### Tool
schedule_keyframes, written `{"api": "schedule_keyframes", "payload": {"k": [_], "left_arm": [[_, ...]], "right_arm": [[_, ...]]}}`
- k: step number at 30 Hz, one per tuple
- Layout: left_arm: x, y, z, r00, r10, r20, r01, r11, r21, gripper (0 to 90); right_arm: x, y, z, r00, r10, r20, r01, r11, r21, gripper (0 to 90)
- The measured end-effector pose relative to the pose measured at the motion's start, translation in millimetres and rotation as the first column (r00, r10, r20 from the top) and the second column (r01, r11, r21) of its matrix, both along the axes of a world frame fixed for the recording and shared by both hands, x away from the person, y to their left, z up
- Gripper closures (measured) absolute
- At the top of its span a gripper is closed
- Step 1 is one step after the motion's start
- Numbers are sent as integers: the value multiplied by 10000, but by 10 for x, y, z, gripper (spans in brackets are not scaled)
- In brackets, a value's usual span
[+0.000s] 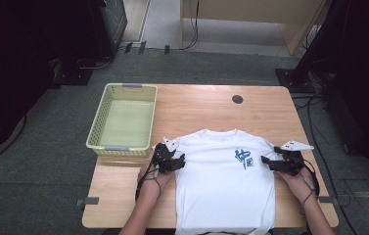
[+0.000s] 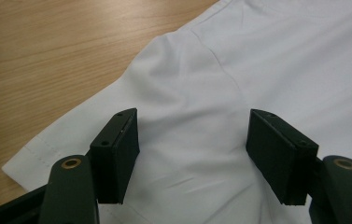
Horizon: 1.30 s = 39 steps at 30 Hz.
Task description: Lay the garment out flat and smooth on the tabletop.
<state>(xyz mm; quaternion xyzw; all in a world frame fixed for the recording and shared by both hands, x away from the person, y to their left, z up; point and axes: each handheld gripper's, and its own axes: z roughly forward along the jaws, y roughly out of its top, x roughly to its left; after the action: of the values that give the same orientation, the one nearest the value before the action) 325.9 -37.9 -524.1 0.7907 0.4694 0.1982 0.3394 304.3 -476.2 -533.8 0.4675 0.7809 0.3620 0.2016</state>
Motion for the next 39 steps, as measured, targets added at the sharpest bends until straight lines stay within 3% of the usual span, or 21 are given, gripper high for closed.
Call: {"api": "schedule_keyframes", "payload": {"k": [27,39], "left_arm": [[167,-31,-29,9991,379,201,-374,9990,-233,300],[171,-31,-47,9981,496,367,-485,9984,-304,295]], "right_arm": [[228,-23,1,9999,114,10,-114,9999,-13,253],[296,-4,-1,9993,368,-53,-368,9993,-72,205]]}}
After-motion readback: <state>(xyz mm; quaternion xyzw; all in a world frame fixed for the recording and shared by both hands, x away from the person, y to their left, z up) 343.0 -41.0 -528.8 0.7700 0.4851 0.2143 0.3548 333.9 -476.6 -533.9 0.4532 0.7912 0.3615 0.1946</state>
